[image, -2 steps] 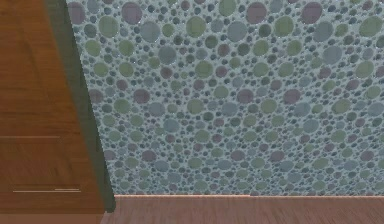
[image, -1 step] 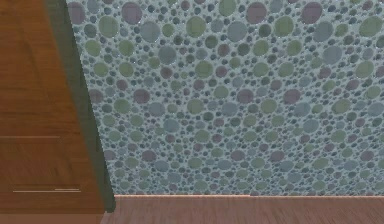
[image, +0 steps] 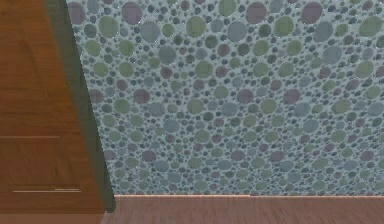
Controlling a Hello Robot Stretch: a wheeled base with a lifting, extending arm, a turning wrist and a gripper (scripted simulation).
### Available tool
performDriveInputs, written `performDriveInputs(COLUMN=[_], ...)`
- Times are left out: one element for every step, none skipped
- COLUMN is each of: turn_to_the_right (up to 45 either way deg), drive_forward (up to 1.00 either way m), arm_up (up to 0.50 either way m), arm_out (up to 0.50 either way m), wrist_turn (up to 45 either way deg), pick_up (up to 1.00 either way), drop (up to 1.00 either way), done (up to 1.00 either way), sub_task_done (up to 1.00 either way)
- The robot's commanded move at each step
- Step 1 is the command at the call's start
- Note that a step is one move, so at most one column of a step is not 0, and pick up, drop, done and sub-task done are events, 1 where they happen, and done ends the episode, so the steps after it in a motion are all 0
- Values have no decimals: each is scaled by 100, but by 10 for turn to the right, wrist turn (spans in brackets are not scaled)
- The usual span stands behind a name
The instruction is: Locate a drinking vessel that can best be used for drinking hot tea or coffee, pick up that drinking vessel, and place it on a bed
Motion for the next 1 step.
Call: performDriveInputs(turn_to_the_right=[0], drive_forward=[0], arm_up=[0], arm_out=[0], wrist_turn=[0], pick_up=[100], drop=[0], done=[0], sub_task_done=[0])
